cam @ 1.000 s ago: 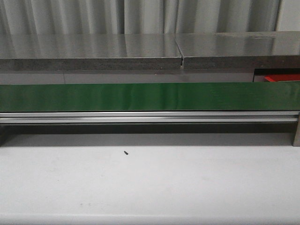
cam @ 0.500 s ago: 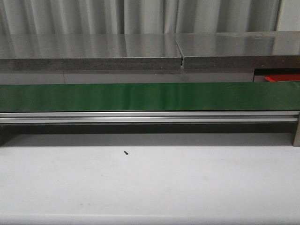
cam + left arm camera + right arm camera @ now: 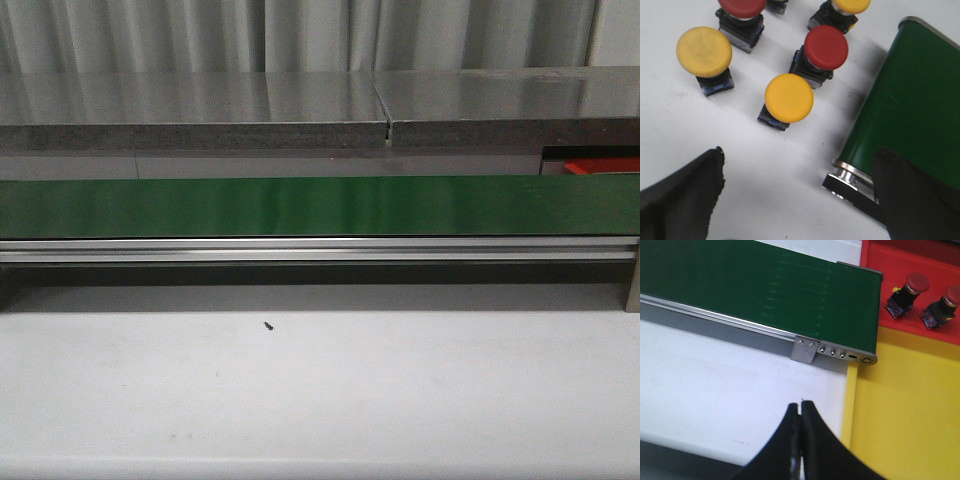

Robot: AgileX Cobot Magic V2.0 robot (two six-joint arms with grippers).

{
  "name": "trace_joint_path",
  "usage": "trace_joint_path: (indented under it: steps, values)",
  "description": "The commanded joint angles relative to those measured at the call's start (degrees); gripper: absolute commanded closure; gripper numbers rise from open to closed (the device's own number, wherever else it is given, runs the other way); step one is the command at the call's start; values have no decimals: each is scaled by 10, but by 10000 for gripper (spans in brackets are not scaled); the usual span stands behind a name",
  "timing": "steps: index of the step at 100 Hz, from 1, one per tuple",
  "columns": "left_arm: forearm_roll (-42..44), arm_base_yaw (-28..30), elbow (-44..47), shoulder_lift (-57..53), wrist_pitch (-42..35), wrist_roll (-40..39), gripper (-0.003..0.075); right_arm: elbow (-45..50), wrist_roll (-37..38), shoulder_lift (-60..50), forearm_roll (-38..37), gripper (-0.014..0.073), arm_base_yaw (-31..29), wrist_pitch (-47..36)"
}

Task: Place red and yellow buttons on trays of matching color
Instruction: 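Move the left gripper down over a yellow mushroom button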

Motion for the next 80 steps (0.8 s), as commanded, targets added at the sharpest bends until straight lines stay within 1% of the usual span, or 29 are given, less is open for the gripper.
trace_joint_path:
  steps: [1,24,51,80]
  values:
    - [-16,1,-19,-4,-38,-7,155,-16,0,-1,-3,662,-1,-39]
    - [-36,1,-20,35,-65,-7,155,-16,0,-1,-3,662,-1,-39]
    - [-47,1,-62,83,-63,-7,155,-16,0,-1,-3,662,-1,-39]
    - [-57,1,-106,127,-45,-7,155,-16,0,-1,-3,662,-1,-39]
